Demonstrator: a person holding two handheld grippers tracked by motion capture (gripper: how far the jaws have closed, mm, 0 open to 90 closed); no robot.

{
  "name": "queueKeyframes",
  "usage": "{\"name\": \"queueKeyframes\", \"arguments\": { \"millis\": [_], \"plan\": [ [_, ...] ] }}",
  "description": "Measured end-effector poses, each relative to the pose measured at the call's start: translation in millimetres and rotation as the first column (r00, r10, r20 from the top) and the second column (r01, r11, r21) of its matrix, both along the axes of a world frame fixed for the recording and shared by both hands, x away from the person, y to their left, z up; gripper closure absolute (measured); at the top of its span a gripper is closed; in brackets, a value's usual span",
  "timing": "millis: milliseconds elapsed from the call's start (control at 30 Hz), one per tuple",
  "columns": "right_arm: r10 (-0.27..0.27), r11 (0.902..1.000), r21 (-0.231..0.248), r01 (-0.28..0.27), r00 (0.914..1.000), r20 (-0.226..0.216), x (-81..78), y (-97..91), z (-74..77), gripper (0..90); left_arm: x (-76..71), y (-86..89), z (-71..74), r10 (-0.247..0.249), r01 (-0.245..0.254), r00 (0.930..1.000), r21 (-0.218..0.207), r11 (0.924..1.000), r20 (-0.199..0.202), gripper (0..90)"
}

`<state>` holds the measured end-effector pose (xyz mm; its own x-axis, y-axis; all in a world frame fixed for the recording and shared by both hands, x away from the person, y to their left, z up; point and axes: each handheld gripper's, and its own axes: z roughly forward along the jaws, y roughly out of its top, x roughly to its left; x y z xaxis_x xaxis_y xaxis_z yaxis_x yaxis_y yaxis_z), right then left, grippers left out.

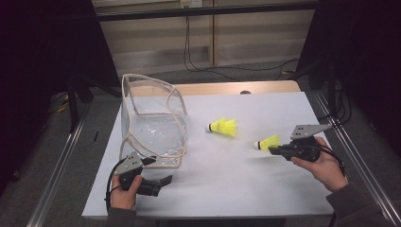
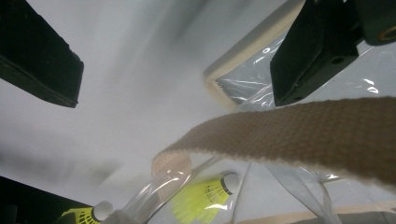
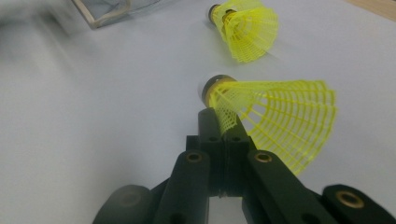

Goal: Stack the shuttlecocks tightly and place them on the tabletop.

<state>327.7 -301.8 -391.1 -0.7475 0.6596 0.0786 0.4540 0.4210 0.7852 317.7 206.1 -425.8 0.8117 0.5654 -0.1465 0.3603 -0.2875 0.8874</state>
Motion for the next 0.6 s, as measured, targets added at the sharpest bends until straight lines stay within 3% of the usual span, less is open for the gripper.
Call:
{"name": "queueKeyframes", "arguments": {
  "millis": [267, 600],
  "plan": [
    [-0.014, 0.9980, 0.061, 0.014, 0.9999, -0.004, -1.4, -0.8, -9.4, 89.9, 0.7, 0.1, 1.8, 0.000, 0.000, 1.0000, -0.005, 1.0000, 0.001, 2.8],
    [-0.024, 0.9954, 0.092, 0.024, 0.9997, -0.005, 1.3, 12.8, -20.4, 90.0, 0.7, 1.6, 2.2, 0.002, -0.002, 1.0000, -0.007, 1.0000, 0.006, 2.8]
  ]
}}
